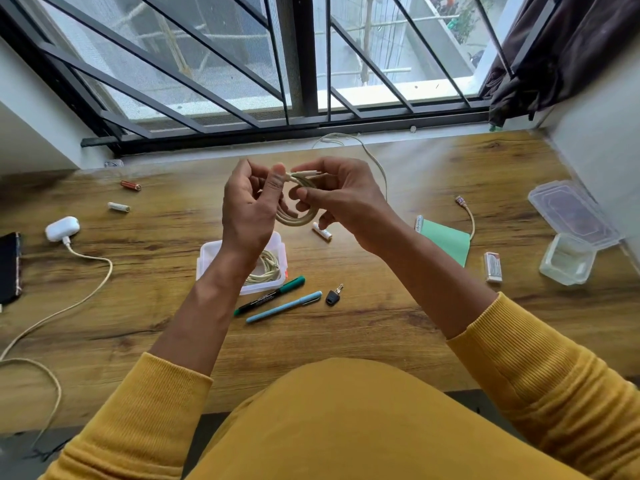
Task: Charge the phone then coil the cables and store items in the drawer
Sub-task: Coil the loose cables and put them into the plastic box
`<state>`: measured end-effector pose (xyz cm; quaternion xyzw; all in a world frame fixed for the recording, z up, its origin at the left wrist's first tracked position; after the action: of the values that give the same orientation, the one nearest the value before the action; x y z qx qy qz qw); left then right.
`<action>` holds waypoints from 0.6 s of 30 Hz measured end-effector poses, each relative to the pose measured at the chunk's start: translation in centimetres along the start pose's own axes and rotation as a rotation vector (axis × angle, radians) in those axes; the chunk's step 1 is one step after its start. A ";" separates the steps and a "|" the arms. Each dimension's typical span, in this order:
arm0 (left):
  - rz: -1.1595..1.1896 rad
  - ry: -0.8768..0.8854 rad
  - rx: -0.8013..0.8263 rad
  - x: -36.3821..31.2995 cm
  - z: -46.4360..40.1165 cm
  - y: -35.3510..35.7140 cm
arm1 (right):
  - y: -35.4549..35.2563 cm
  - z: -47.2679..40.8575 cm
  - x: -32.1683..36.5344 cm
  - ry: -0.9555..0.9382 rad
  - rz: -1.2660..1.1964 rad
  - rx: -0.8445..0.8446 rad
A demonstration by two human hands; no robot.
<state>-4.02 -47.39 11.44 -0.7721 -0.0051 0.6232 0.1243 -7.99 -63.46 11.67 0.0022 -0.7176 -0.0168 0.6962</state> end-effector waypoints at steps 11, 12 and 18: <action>0.374 -0.249 0.261 1.0 0.2 -0.1 | -1.2 0.1 -0.5 0.029 -0.040 -0.136; 0.370 -0.251 0.238 1.2 0.2 -0.1 | -1.2 0.1 -0.6 0.032 -0.046 -0.138; 0.501 -0.320 0.083 1.6 0.6 0.0 | -1.2 -0.1 -0.8 0.053 -0.060 -0.184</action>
<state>-4.20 -47.05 9.78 -0.6356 0.1914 0.7479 -0.0044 -7.87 -64.68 10.89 -0.0397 -0.6941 -0.1036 0.7113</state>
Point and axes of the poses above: each hand's wrist, its own z-axis away from the middle knuckle, its own y-axis out of the palm, x = y × z, the point moved 6 cm from there along -z, towards the middle knuckle, and after that the axes turned 1 degree about x, right-handed, at the moved point
